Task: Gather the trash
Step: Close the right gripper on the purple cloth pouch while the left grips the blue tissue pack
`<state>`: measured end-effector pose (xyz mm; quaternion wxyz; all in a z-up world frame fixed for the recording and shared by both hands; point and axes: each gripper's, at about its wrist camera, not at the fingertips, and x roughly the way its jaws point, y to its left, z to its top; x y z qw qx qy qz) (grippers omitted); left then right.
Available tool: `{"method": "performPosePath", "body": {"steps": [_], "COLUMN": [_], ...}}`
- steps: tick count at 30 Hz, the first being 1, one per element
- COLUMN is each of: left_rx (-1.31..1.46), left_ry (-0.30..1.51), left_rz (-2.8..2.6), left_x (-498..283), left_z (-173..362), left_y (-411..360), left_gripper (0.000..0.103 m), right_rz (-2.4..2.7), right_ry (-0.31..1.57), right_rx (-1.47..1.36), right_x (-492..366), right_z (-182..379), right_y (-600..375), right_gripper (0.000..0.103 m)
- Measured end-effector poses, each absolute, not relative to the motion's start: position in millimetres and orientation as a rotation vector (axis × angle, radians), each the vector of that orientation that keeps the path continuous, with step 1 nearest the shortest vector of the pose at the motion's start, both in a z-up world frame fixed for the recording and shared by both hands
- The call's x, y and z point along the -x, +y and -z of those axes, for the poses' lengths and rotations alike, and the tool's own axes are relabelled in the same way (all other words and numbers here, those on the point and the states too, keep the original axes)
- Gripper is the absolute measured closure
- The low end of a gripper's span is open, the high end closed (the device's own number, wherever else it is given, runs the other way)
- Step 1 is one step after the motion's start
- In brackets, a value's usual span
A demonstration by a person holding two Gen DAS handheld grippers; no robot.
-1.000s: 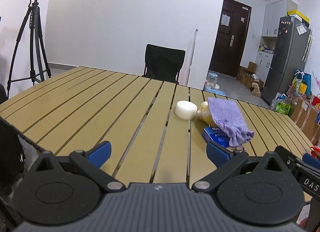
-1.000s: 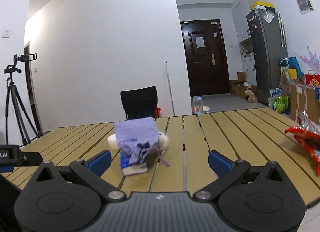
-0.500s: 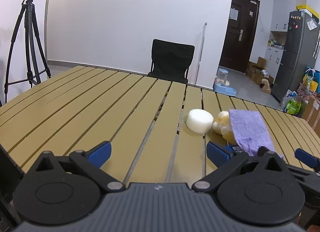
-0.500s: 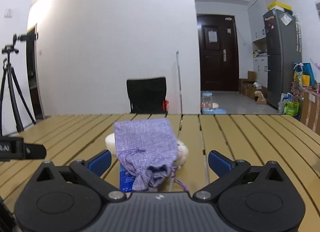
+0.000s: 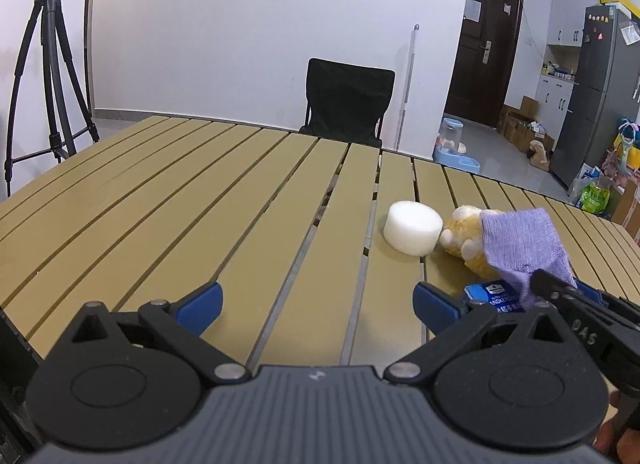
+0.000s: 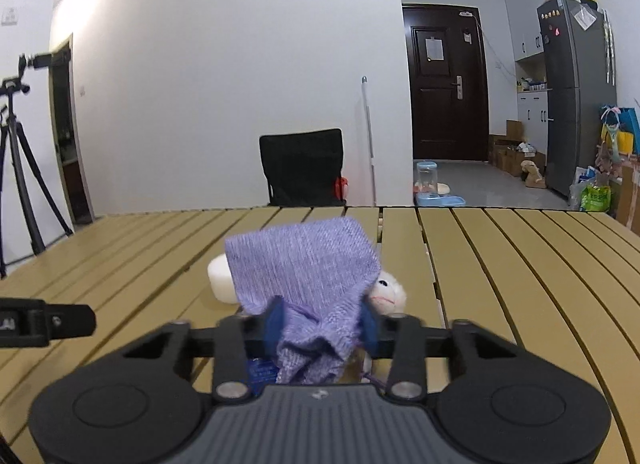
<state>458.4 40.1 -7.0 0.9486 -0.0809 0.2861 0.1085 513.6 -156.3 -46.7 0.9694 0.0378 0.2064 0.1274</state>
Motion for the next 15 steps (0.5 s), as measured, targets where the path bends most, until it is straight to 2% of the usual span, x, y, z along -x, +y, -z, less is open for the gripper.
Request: {"method": "performPosePath", "body": {"steps": [5, 15], "left_rx": [0.172, 0.157], "left_ry": [0.582, 0.598], "left_rz": [-0.215, -0.168], "left_x": [-458, -467], "left_z": [6, 9], "left_y": [36, 5], "left_gripper": [0.000, 0.000], "right_rz": [-0.261, -0.226], "right_ry": [0.392, 0.332], "right_rx": [-0.111, -0.196], "right_x": [-504, -493], "right_z": [45, 40], "right_y": [-168, -205], "right_gripper": [0.091, 0.092]}}
